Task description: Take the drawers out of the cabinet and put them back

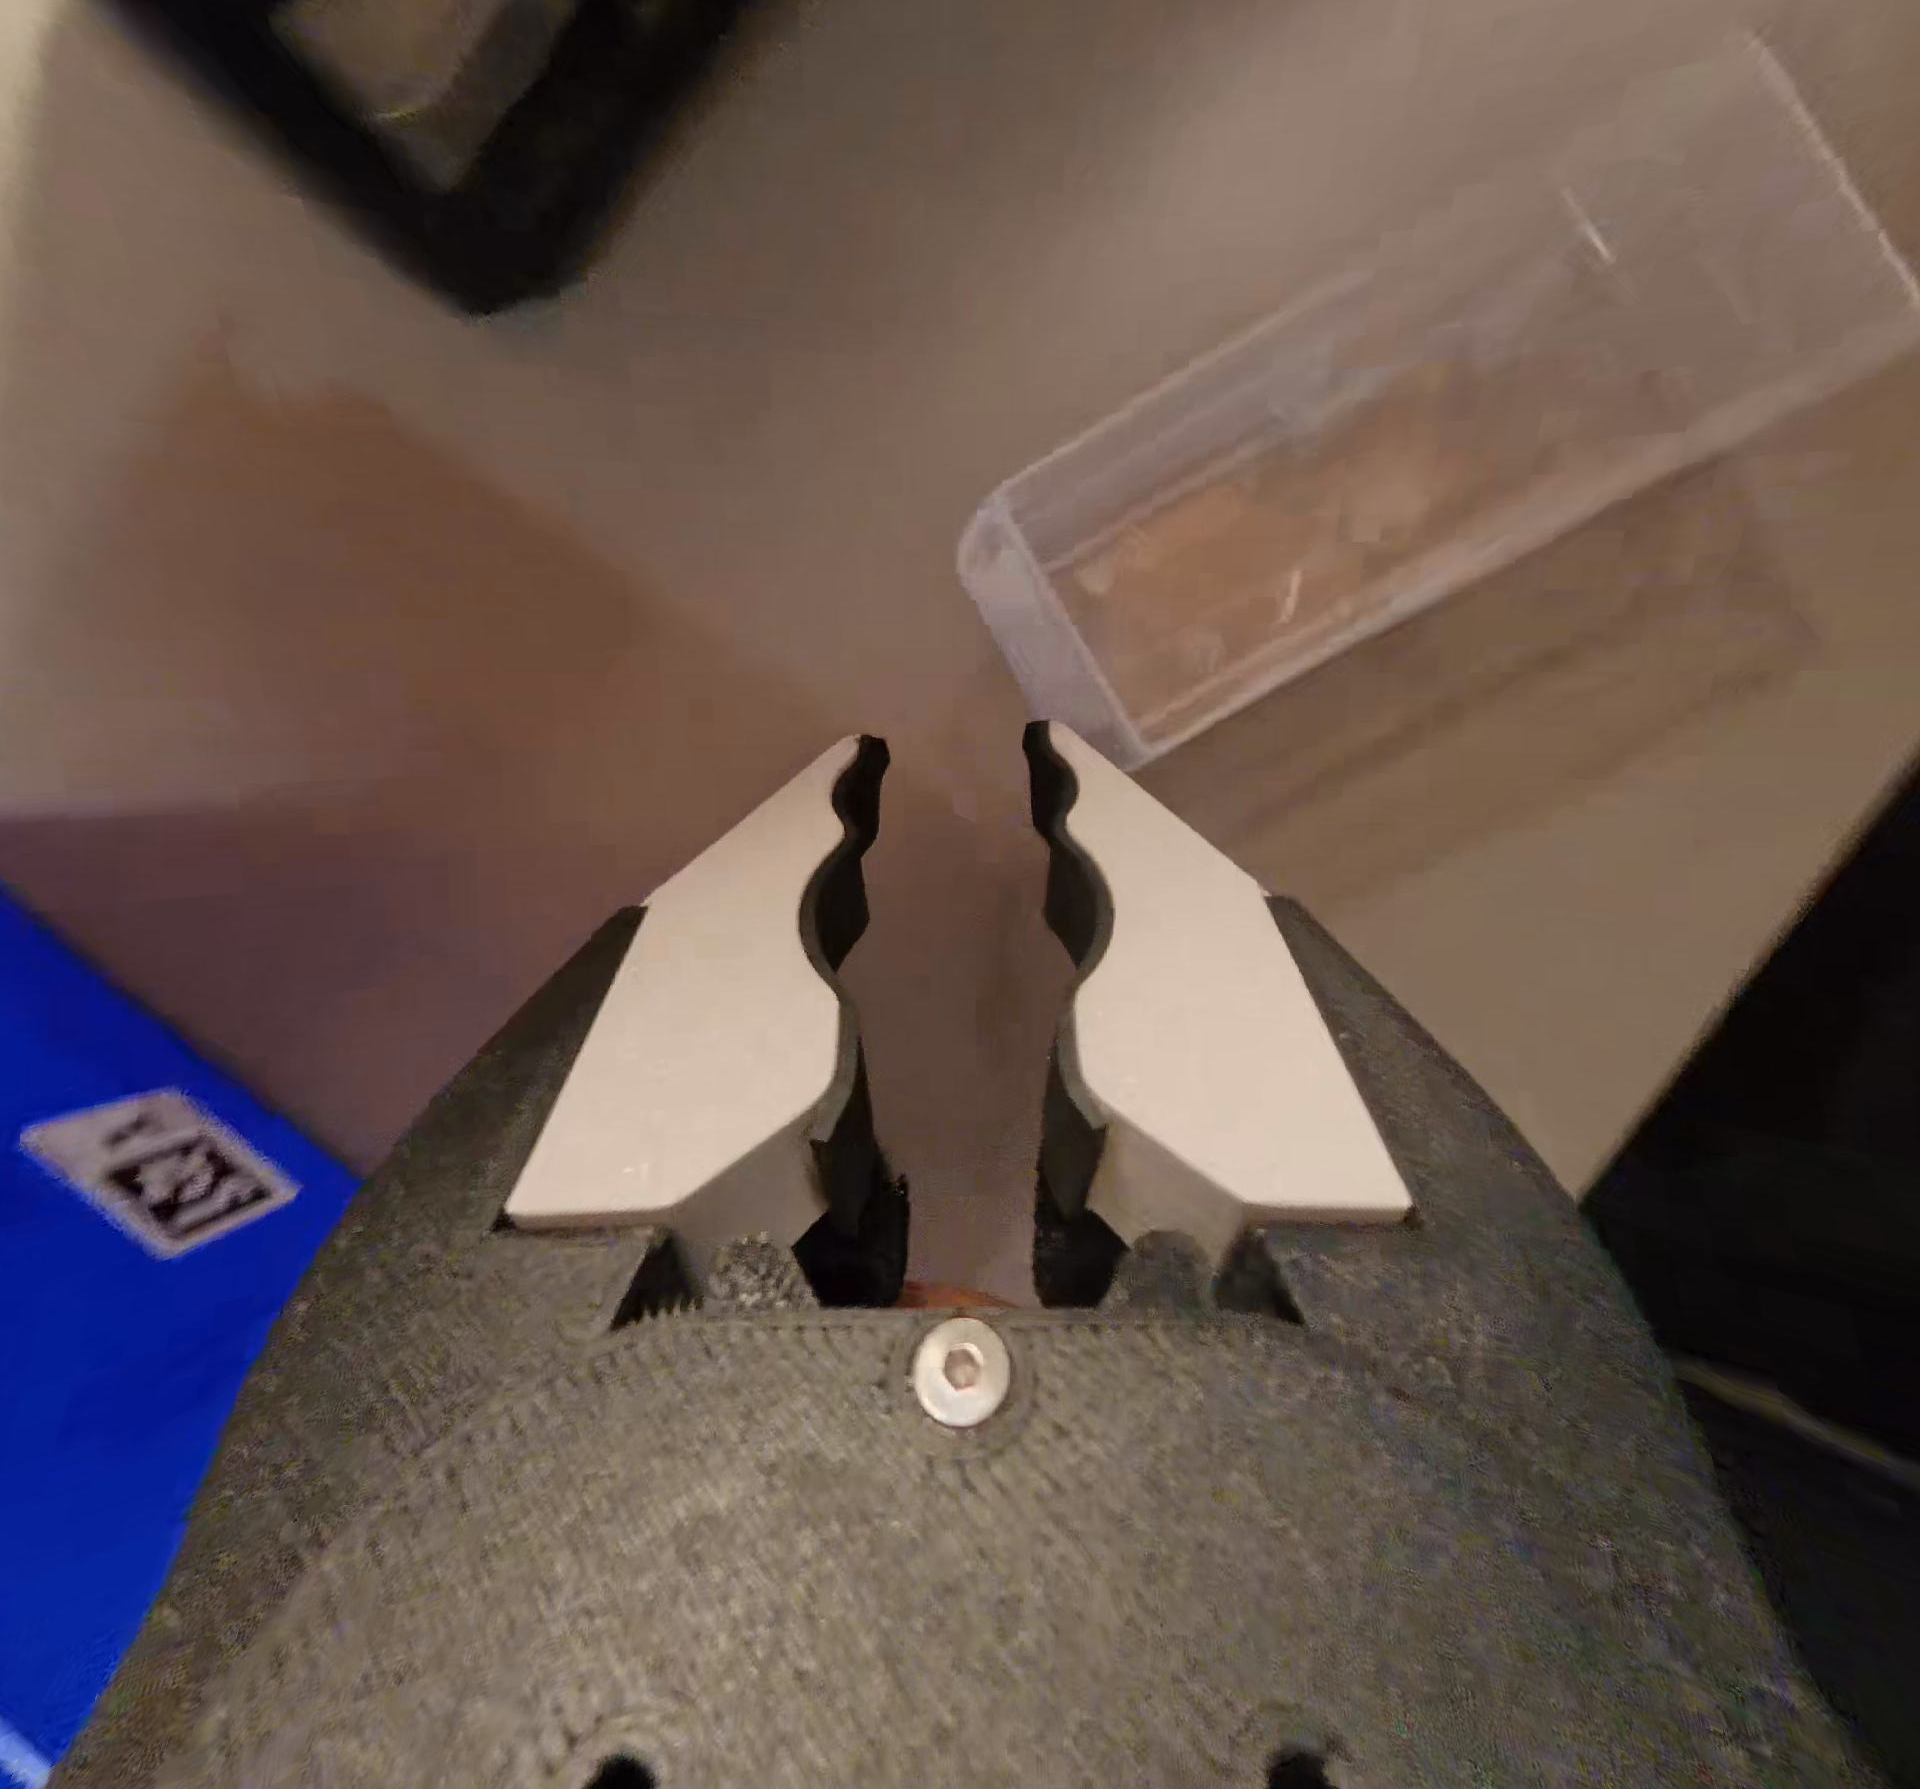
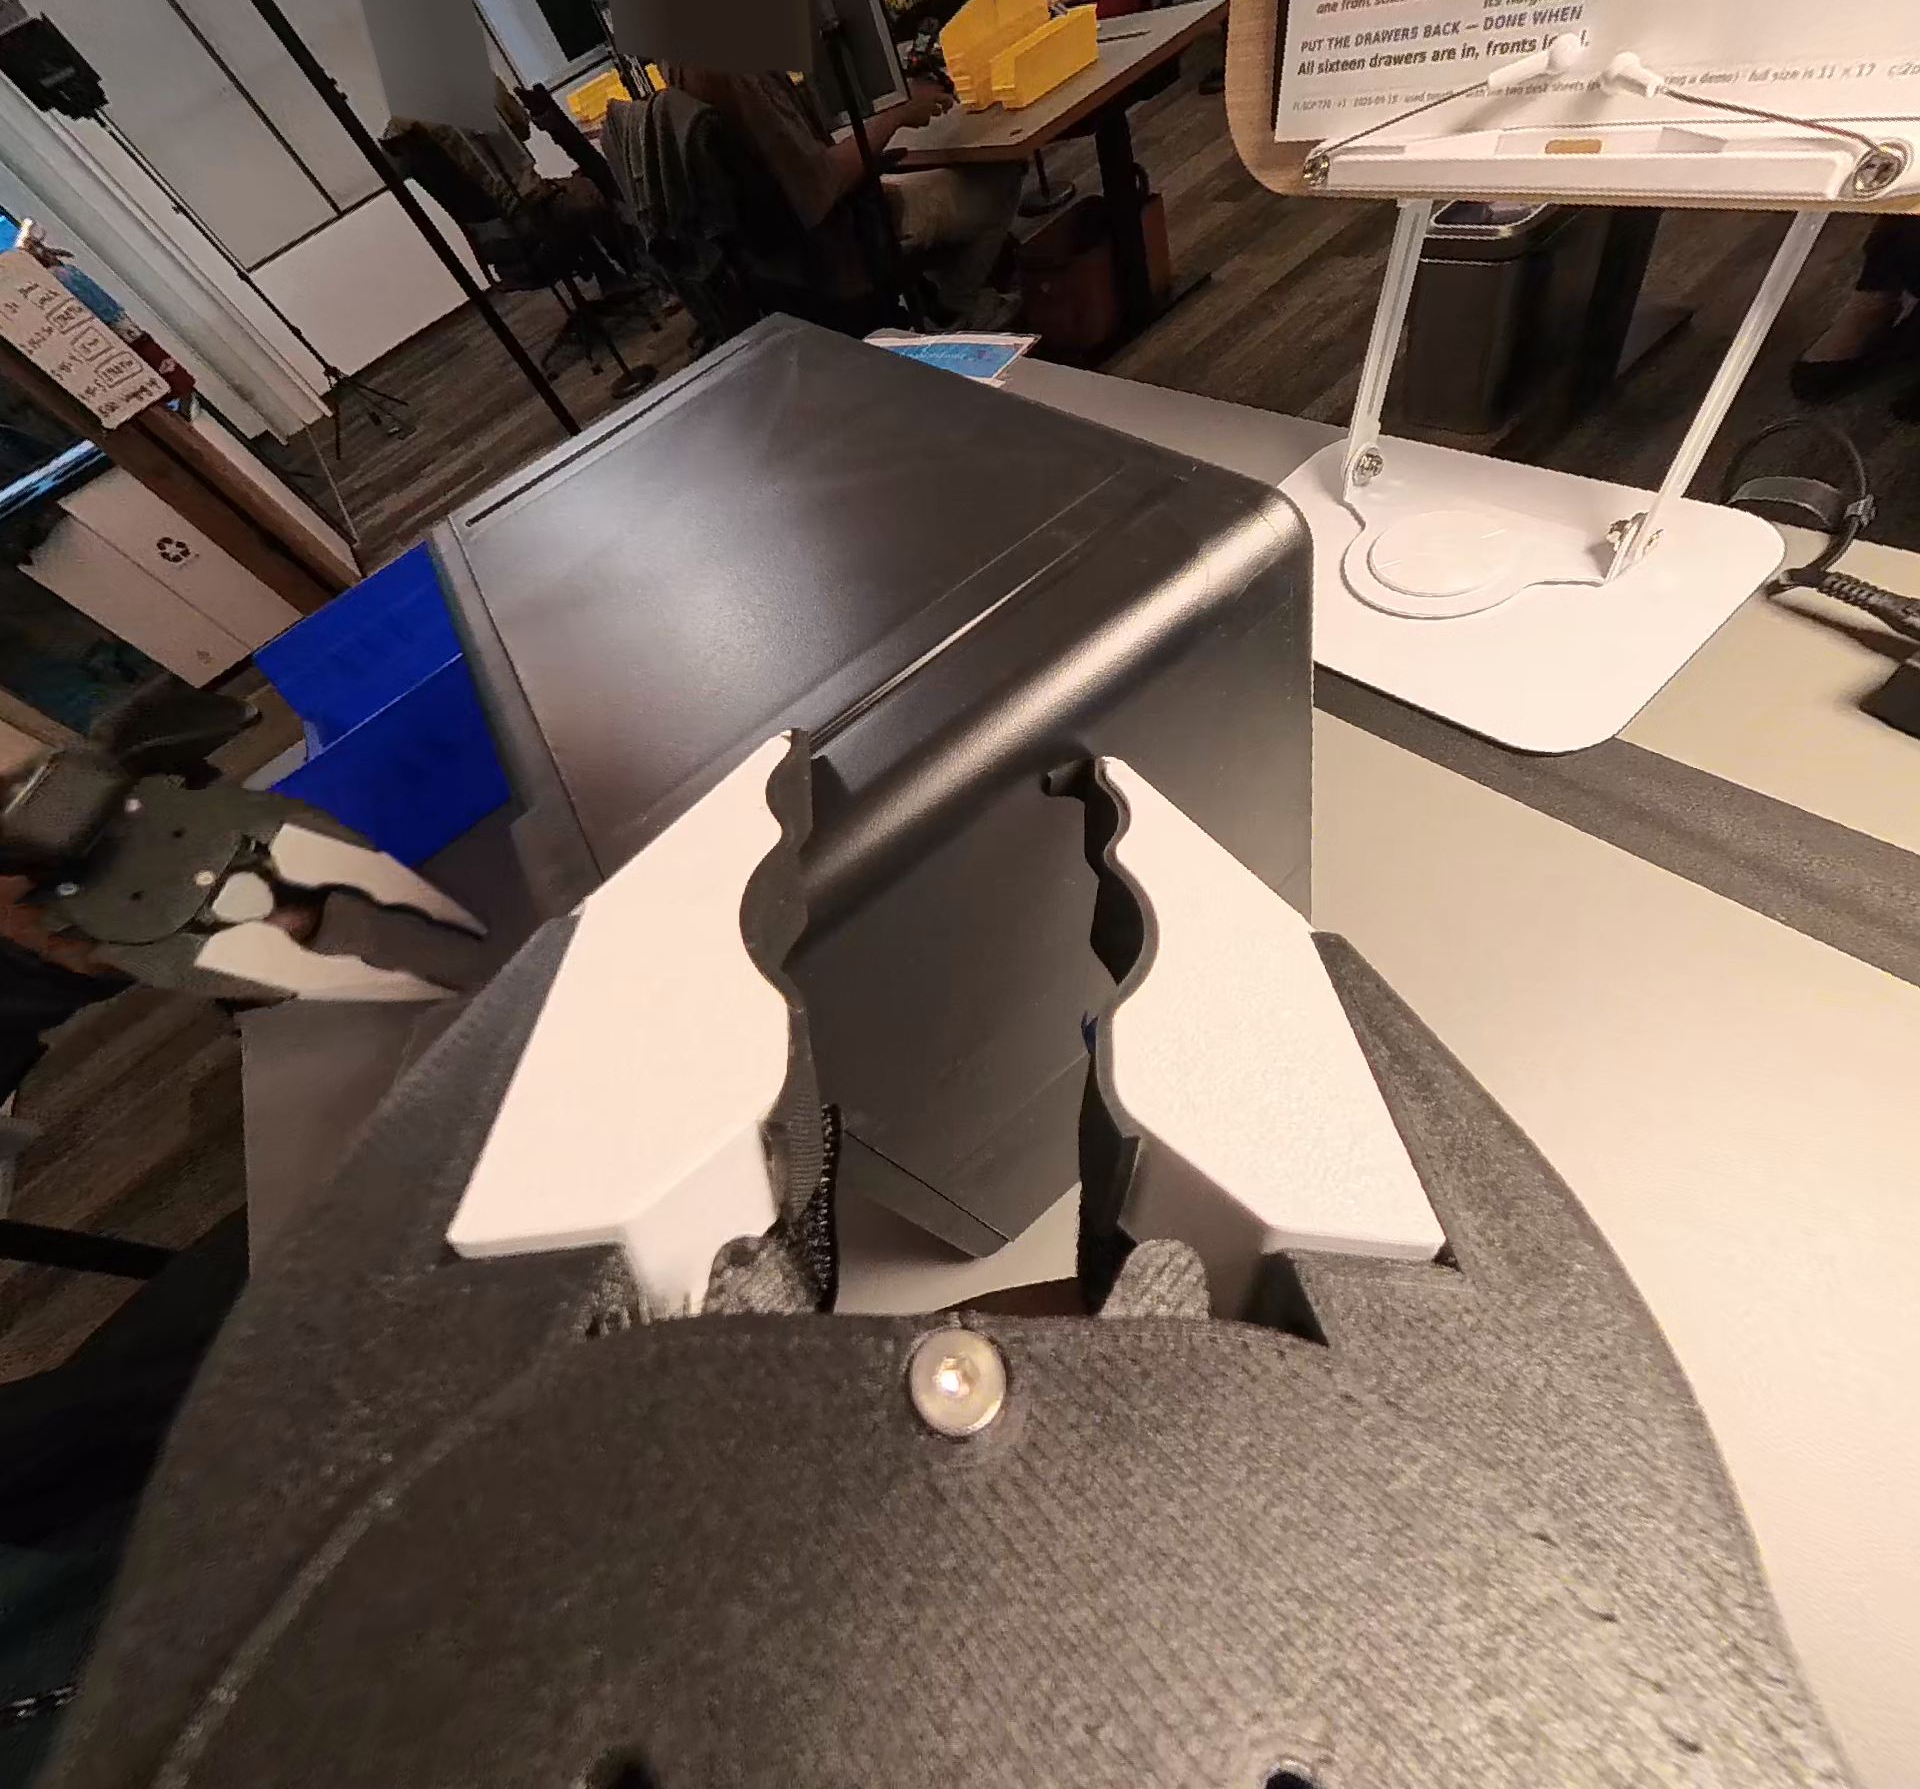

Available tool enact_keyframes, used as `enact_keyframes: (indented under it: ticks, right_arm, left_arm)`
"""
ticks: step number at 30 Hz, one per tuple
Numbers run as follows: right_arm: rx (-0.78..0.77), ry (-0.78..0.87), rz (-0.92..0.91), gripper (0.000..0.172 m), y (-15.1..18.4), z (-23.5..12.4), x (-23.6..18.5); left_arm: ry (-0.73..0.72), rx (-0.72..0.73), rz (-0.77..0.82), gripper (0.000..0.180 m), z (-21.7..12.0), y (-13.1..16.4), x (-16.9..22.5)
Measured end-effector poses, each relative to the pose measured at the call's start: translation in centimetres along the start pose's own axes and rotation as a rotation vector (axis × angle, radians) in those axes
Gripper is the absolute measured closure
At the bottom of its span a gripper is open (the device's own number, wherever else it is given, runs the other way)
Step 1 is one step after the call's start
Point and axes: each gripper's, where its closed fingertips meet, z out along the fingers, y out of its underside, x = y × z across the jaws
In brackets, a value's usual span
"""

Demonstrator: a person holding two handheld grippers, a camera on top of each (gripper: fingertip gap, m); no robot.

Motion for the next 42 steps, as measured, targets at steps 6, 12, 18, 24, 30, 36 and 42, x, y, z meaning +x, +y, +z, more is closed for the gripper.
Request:
enact_keyframes:
  ticks: [6, 12, 18, 24, 30, 36, 42]
  right_arm:
    - [0.0, -0.005, 0.002, 0.117, 0.0, 0.0, 0.0]
    - [0.0, 0.0, -0.003, 0.117, 0.0, 0.0, 0.0]
    - [0.0, -0.003, -0.004, 0.117, 0.0, 0.0, 0.0]
    - [0.001, -0.003, -0.003, 0.117, 0.0, 0.0, 0.0]
    - [0.001, -0.006, -0.005, 0.117, 0.0, 0.0, 0.0]
    - [0.004, -0.01, 0.001, 0.117, 0.0, 0.0, 0.0]
    - [0.005, -0.005, 0.001, 0.117, 0.0, 0.1, 0.0]
  left_arm:
    - [0.193, -0.007, 0.449, 0.132, -0.9, 0.0, 6.6]
    - [0.18, 0.069, 0.853, 0.118, -1.7, -1.4, 8.7]
    - [0.212, 0.106, 1.003, 0.122, -1.8, -1.9, 10.6]
    - [0.233, 0.057, 1.078, 0.131, 0.0, -1.1, 10.8]
    - [0.273, 0.083, 1.059, 0.161, -0.2, -2.0, 11.5]
    - [0.357, 0.319, 0.923, 0.162, -4.7, -8.0, 13.2]
    - [0.392, 0.468, 0.82, 0.162, -8.6, -14.2, 12.0]
